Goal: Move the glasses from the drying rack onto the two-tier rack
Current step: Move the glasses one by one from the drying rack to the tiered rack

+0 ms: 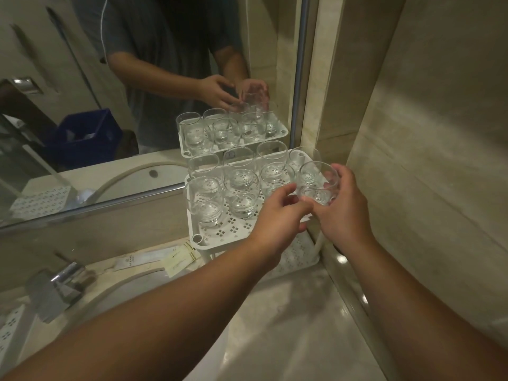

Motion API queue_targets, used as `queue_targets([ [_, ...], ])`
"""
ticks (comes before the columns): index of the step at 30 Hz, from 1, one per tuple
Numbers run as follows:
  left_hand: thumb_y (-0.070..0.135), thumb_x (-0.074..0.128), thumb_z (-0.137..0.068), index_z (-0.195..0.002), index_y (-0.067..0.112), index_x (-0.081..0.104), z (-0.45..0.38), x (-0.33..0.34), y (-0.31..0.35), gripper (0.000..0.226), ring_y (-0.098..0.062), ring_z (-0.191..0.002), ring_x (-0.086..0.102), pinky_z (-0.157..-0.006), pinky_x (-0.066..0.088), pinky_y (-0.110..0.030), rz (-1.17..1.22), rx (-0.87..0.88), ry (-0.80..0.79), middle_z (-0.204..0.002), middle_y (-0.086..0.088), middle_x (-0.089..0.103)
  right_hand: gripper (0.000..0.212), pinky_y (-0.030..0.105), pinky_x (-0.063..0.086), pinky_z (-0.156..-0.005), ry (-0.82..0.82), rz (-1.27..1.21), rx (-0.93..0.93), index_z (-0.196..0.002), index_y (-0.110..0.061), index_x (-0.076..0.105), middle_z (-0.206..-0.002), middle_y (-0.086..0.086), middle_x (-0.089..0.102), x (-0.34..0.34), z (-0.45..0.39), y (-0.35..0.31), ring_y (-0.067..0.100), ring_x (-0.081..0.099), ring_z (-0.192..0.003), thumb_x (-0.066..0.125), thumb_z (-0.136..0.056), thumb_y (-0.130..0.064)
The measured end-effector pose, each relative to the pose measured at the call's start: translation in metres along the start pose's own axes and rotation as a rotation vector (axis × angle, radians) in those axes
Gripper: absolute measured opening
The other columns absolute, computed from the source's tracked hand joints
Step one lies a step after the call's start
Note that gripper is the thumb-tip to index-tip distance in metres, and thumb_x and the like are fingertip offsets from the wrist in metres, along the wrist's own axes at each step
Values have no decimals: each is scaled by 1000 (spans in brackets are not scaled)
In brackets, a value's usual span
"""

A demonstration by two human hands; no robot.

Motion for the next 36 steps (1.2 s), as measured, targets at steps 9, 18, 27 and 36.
queue_targets([
  [9, 15, 64, -93, -145, 8, 46, 0, 0, -6, 56, -11, -113, 61, -92, 56, -36, -44, -48, 31, -126, 2, 59, 86, 29, 47, -87, -36, 89, 22, -142, -21, 41, -127, 3, 62, 7, -3, 9, 21, 61, -111, 86, -71, -35],
  [18, 13, 64, -90, -145, 5, 45, -1, -2, -3, 58, -17, -117, 60, -91, 56, -34, -80, -88, 3, -137, -6, 56, 90, 41, 47, -99, -72, 163, -13, -146, -18, 35, -134, 9, 56, 10, 1, 8, 27, 55, -120, 85, -72, -25],
  [27, 29, 66, -69, -131, 11, 58, 9, -2, 1, 65, -20, -118, 59, -106, 47, -46, -125, -86, 10, -126, -3, 62, 97, 36, 41, -101, -63, 213, -29, -151, -12, 29, -140, 15, 51, 10, 2, 5, 30, 50, -126, 85, -73, -22],
  [36, 18, 66, -88, -136, 12, 56, 19, -31, 0, 50, -20, -116, 61, -94, 55, -39, -60, -24, 53, -129, -6, 60, 96, 42, 35, -109, 92, 255, -163, -150, -11, 30, -148, 15, 39, 4, 21, -29, 32, 38, -136, 84, -73, -32],
])
Point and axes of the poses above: each hand's wrist, its own z-axis away from the middle knuckle, its own x-axis out of the palm, y = z × x, the point moved 3 cm from there along -z, towards the middle knuckle
